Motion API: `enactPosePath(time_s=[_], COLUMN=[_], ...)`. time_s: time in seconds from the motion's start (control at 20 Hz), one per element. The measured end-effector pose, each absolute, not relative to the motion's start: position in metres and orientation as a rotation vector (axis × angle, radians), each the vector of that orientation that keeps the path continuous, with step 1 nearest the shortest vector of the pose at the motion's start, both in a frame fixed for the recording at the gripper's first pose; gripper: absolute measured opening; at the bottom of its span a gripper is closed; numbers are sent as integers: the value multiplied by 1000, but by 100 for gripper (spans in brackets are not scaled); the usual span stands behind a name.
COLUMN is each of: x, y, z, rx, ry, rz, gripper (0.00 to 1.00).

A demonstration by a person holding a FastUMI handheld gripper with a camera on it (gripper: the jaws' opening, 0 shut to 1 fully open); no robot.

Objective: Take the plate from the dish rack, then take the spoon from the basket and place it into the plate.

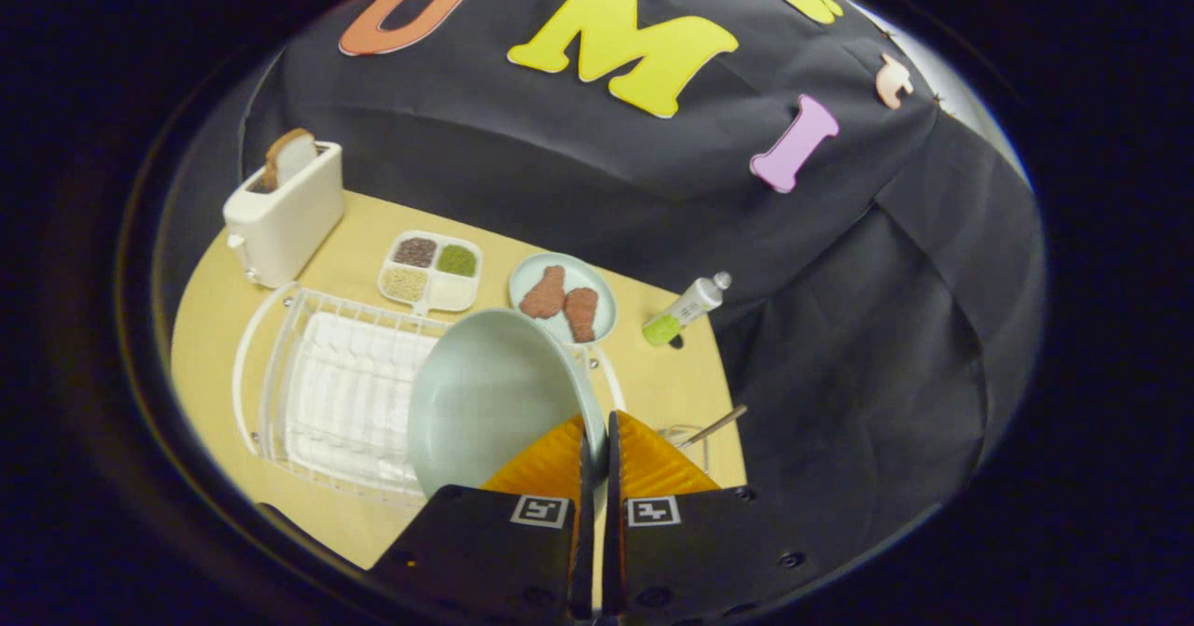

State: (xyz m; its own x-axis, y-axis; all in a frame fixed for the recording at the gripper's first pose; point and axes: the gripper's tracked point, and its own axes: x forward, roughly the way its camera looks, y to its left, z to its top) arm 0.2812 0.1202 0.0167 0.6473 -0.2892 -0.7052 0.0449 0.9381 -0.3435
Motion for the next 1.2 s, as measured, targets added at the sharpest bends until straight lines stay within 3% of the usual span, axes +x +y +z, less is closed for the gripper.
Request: enactPosePath(time_s=[0.45, 0.8, 1.2], x=[173, 132, 126], y=[86, 16, 27], z=[-52, -165, -231], rx=[-78, 112, 327], ry=[797, 894, 956], rz=[76, 70, 147], gripper=[9, 9, 10])
